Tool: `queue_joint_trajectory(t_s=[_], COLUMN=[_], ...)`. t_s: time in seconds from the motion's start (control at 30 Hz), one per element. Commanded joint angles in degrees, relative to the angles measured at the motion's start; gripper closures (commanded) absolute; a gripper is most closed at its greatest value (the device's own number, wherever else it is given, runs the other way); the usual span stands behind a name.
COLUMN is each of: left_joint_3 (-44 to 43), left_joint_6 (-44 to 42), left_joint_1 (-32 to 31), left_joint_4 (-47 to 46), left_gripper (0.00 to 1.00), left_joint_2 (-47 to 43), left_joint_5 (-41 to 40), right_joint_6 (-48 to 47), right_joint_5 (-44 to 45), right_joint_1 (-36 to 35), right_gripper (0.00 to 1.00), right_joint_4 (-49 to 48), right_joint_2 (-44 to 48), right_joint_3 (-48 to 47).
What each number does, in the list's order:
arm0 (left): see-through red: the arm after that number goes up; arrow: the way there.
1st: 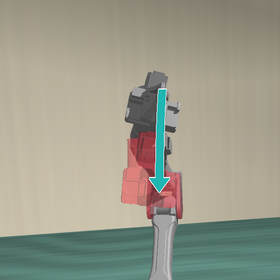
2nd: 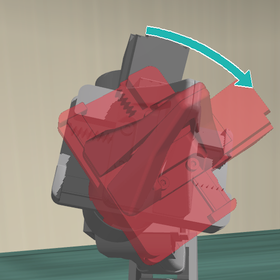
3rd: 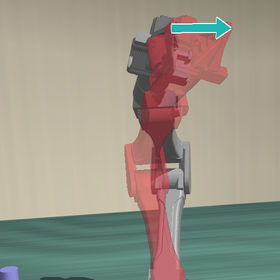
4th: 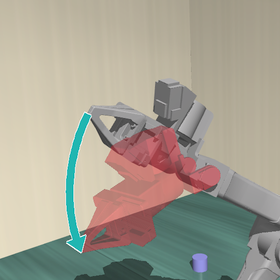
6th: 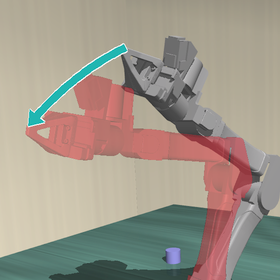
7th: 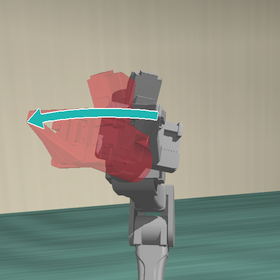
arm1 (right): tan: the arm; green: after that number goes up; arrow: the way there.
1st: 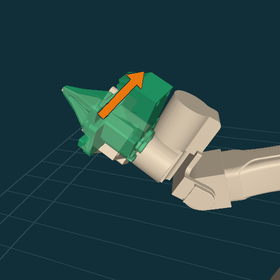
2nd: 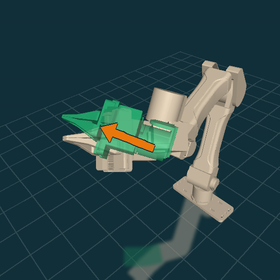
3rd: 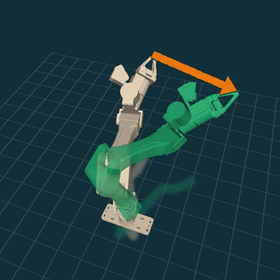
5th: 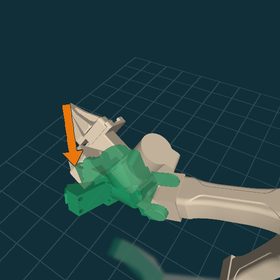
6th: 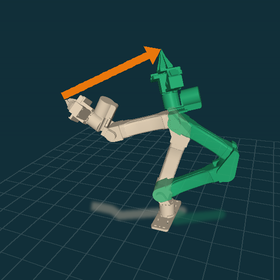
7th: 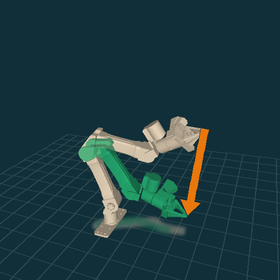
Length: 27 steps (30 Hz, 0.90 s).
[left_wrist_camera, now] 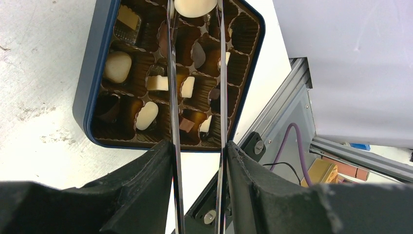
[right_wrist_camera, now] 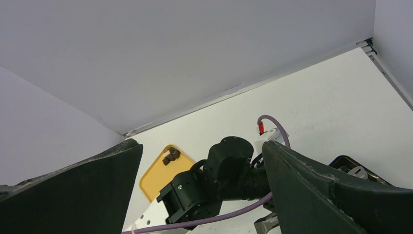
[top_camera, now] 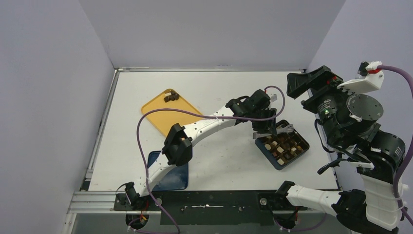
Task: Pack the chocolate
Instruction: Place the fake chocolate in the packing box.
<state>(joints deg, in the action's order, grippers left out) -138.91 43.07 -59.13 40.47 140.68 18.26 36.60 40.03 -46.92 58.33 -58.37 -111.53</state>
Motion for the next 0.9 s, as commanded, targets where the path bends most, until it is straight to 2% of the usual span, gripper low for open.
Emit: queue_joint_trajectory(t_s=[0.0,0.43,0.87], left_joint_3=[-3.03,-3.39,-0.39], left_joint_6=[0.64,0.80,-1.37], left_joint_1=[0.51,0.70,3.26], left_joint_4=[-2.81,-3.32,0.11], left_gripper=[0.60,0.60,0.63], left_joint_2=[0.56,-0.31,-9.89], left_joint_5=[0.78,0.64,-5.98], right_joint_6=[-0.96,-1.56,2.10], right_joint_5=[0.79,0.89,0.84], right_joint_1=[0.11,0.14,0.12], right_gripper=[0.00,0.00,0.00], right_joint_4=[-1.84,-1.48,0.33], right_joint_2=[0.36,0.14,1.24], right_joint_3=[-0.33,-1.37,1.67])
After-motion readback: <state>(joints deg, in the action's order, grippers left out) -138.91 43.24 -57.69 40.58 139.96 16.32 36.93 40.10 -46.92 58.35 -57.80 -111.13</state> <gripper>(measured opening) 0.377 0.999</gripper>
